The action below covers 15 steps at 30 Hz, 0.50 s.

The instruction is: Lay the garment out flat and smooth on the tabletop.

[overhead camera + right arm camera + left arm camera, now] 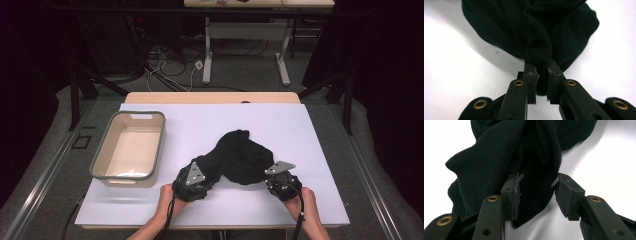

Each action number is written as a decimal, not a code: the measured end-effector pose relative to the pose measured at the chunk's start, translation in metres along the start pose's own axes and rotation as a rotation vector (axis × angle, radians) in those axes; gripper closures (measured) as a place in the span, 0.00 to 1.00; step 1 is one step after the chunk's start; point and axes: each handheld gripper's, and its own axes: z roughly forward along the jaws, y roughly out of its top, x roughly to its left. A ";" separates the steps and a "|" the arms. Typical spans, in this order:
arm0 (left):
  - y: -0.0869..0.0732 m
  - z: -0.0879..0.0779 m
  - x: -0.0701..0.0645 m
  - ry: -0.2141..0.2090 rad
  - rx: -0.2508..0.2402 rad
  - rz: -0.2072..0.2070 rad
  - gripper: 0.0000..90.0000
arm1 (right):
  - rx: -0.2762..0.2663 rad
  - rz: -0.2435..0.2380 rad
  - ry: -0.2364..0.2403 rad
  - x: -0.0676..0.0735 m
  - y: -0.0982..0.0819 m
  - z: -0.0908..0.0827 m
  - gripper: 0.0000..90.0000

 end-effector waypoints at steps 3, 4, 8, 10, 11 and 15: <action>-0.001 0.005 0.000 0.006 0.009 -0.006 0.67 | 0.006 0.008 0.007 -0.003 -0.003 0.002 0.87; -0.001 0.006 0.001 0.003 0.013 -0.006 0.69 | 0.001 0.013 0.007 -0.003 -0.003 0.003 0.84; -0.001 0.011 0.002 -0.012 0.026 0.001 0.74 | -0.014 0.007 0.027 -0.002 -0.001 0.006 0.71; 0.000 0.012 0.002 -0.010 0.026 0.011 0.77 | -0.032 0.010 0.019 0.000 0.000 0.007 0.69; 0.000 0.013 0.002 -0.023 0.028 0.005 0.79 | -0.034 0.006 0.021 0.000 0.001 0.006 0.70; 0.001 0.013 0.001 -0.031 0.031 0.016 0.92 | -0.049 -0.014 0.015 0.000 0.001 0.005 0.81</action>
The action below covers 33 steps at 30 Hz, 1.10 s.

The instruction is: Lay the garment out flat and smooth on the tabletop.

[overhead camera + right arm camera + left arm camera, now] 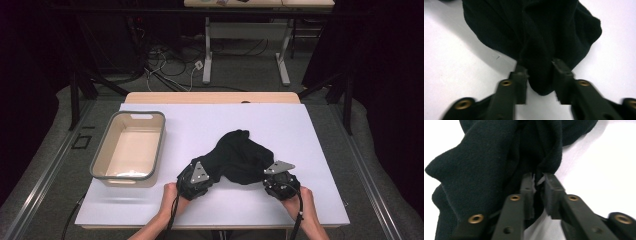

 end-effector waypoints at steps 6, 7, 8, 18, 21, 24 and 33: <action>0.000 -0.003 0.001 -0.022 -0.002 -0.001 0.98 | 0.011 0.016 0.002 -0.005 -0.004 0.001 0.90; 0.000 -0.006 0.001 -0.030 -0.007 -0.003 0.98 | 0.009 0.016 0.002 -0.006 -0.004 0.000 0.90; 0.001 -0.008 0.000 -0.036 -0.014 -0.005 0.98 | 0.001 0.031 0.008 -0.006 -0.005 -0.001 0.90; -0.004 -0.040 -0.002 -0.030 -0.032 0.023 0.98 | 0.011 0.040 -0.014 -0.004 -0.016 -0.011 0.91; -0.007 -0.044 -0.006 -0.038 -0.019 0.043 0.98 | 0.024 0.060 -0.016 -0.007 -0.024 -0.014 0.91; -0.015 -0.050 -0.014 -0.054 0.014 0.067 0.98 | 0.044 0.070 -0.006 -0.007 -0.032 -0.013 0.91; -0.022 -0.044 -0.022 -0.048 0.085 0.095 0.89 | 0.067 0.037 0.028 -0.001 -0.033 -0.008 0.69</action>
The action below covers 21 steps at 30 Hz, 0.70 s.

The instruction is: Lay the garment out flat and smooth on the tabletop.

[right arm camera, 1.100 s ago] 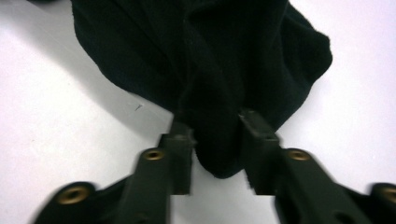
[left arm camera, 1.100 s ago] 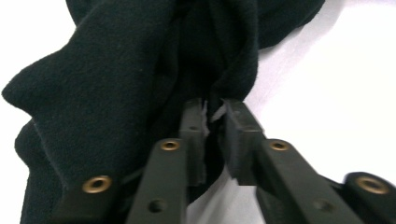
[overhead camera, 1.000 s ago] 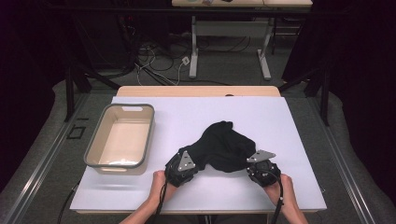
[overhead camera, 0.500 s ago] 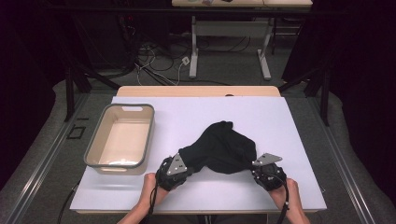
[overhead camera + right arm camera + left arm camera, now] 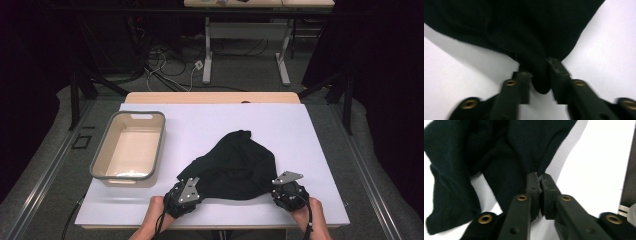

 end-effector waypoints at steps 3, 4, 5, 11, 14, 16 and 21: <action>0.005 0.000 0.004 0.041 0.010 0.002 0.68 | -0.032 -0.021 0.047 -0.001 0.002 -0.006 0.56; 0.007 -0.002 0.007 0.044 -0.004 -0.009 0.62 | -0.051 -0.019 0.053 0.000 0.003 -0.007 0.49; 0.008 -0.003 0.008 0.043 -0.022 -0.026 0.56 | -0.048 -0.018 0.058 0.001 0.005 -0.009 0.45; 0.010 -0.005 0.011 0.060 -0.057 -0.056 0.42 | -0.106 -0.040 0.075 0.006 0.014 -0.014 0.34; 0.010 -0.003 0.013 0.068 -0.059 -0.063 0.39 | -0.143 -0.037 0.068 0.007 0.018 -0.015 0.36; 0.009 -0.001 0.014 0.058 -0.056 -0.078 0.38 | -0.172 -0.043 0.068 0.005 0.020 -0.014 0.37; 0.010 0.005 0.013 0.036 -0.067 -0.088 0.38 | -0.194 -0.061 0.050 0.006 0.026 -0.010 0.47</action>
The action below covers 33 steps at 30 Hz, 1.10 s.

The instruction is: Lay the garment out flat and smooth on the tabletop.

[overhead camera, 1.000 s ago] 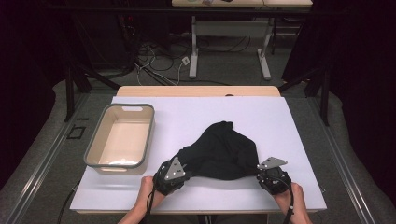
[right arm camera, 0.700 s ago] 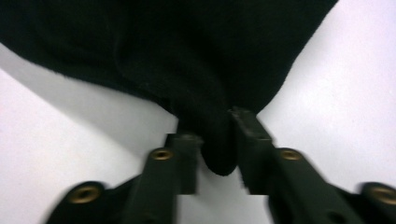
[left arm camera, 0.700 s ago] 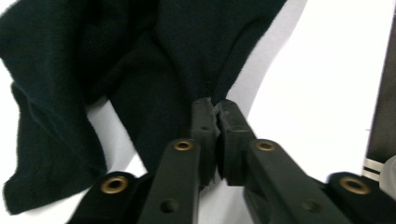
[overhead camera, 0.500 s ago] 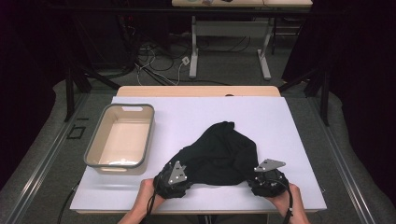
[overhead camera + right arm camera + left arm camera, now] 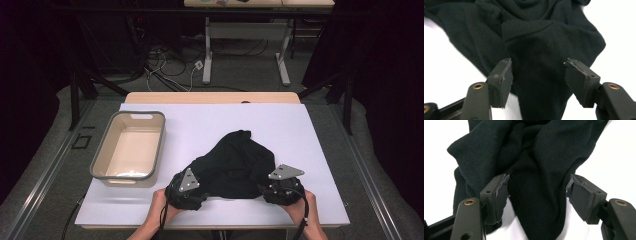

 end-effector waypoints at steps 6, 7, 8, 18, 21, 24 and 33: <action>0.003 0.011 -0.010 -0.018 0.028 0.017 0.52 | 0.003 -0.042 -0.023 0.009 0.006 0.012 0.75; 0.003 0.014 -0.011 -0.027 0.041 0.024 0.55 | -0.004 -0.037 -0.027 0.009 0.004 0.014 0.80; 0.002 0.016 -0.013 -0.033 0.033 0.022 0.60 | -0.005 -0.026 -0.034 0.007 0.002 0.015 0.84; -0.001 0.015 -0.011 -0.074 0.018 0.019 0.95 | -0.036 0.125 -0.102 -0.019 -0.013 -0.002 1.00; -0.004 0.009 -0.013 -0.089 0.027 0.022 0.96 | -0.045 0.140 -0.097 -0.022 -0.019 -0.007 1.00; -0.008 0.001 -0.017 -0.101 0.036 0.022 0.96 | -0.030 0.120 -0.065 -0.019 -0.021 -0.008 0.91; -0.015 -0.012 -0.029 -0.109 0.079 0.038 0.95 | 0.000 0.064 0.021 0.004 -0.008 0.001 0.48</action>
